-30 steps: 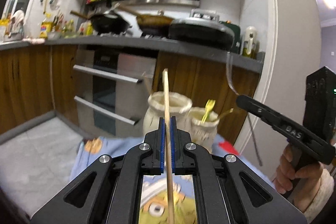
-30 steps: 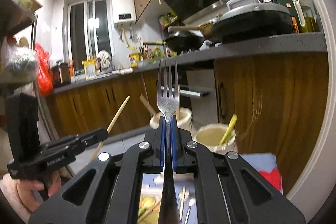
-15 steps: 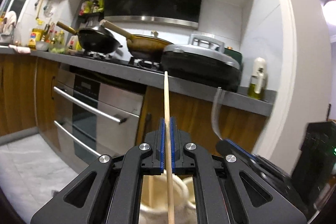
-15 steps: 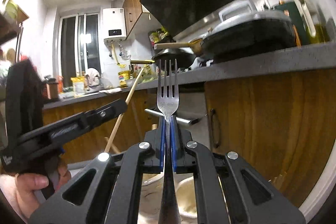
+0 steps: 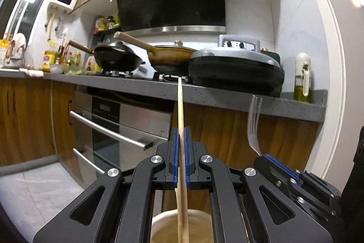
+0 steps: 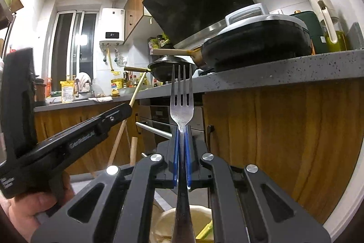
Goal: Organize utensils
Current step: 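Drop the chopstick into the large holder while the right tool drops the silver fork into the small one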
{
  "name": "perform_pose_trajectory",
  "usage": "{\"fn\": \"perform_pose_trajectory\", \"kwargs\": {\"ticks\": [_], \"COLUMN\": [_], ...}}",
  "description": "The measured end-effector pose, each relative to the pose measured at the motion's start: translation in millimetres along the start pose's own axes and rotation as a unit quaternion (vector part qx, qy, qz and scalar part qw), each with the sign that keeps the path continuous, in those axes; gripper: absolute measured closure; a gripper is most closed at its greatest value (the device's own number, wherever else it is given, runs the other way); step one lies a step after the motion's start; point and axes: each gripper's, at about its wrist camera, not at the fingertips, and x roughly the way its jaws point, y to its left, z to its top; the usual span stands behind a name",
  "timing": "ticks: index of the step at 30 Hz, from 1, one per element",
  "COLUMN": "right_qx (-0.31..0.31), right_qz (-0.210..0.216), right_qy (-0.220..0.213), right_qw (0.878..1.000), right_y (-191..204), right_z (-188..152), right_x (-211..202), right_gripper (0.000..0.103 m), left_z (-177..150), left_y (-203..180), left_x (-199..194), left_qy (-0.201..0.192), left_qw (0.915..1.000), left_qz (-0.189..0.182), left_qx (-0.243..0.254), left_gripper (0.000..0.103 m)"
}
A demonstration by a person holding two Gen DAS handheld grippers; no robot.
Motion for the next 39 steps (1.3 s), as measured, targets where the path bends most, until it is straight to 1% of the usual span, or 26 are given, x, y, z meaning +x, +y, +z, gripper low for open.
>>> {"fn": "perform_pose_trajectory", "kwargs": {"ticks": [3,7,10,16,19,21,23,27,32,36,39], "right_qx": [-0.008,-0.017,-0.01,-0.005,-0.005,-0.001,0.0,0.002,0.013,0.03,0.029], "right_qz": [-0.004,0.0,0.001,0.004,-0.005,-0.012,-0.02,-0.025,-0.012,-0.007,-0.006], "right_qy": [0.004,0.018,0.027,0.046,0.061,0.072,0.074,0.078,0.089,0.11,0.117], "right_qw": [1.0,1.0,1.0,0.999,0.998,0.997,0.997,0.997,0.996,0.993,0.993], "right_y": [2.4,4.6,3.6,4.2,4.7,3.8,2.4,0.9,-3.1,-8.5,-8.3], "right_z": [-7.3,-13.8,-13.4,-14.2,-16.7,-20.0,-24.0,-29.3,-35.8,-42.3,-43.7], "right_x": [-0.2,-1.0,-0.5,-11.2,-20.3,-26.1,-33.8,-42.6,-45.7,-44.2,-43.2], "right_gripper": [0.098,0.098,0.098,0.098,0.098,0.098,0.098,0.098,0.098,0.098,0.098], "left_z": [-8.5,-13.1,-15.5,-25.3,-33.8,-39.1,-43.7,-52.4,-56.8,-59.5,-59.6], "left_y": [-0.6,5.5,6.7,7.1,9.3,11.1,10.8,8.4,10.3,12.0,12.9], "left_x": [-9.1,-26.5,-38.0,-49.1,-56.4,-61.7,-66.9,-72.7,-76.9,-77.4,-78.0], "left_qy": [-0.001,0.002,0.006,0.034,0.054,0.061,0.063,0.074,0.083,0.087,0.089], "left_qw": [0.9999,0.9999,0.9998,0.999,0.9981,0.9976,0.9975,0.9965,0.9958,0.9953,0.995], "left_qz": [-0.001,-0.008,-0.014,-0.017,-0.022,-0.024,-0.022,-0.027,-0.029,-0.033,-0.039], "left_qx": [0.012,0.007,0.014,0.025,0.023,0.021,0.023,0.029,0.026,0.026,0.02], "left_gripper": [0.098,0.098,0.098,0.098,0.098,0.098,0.098,0.098,0.098,0.098,0.098]}}
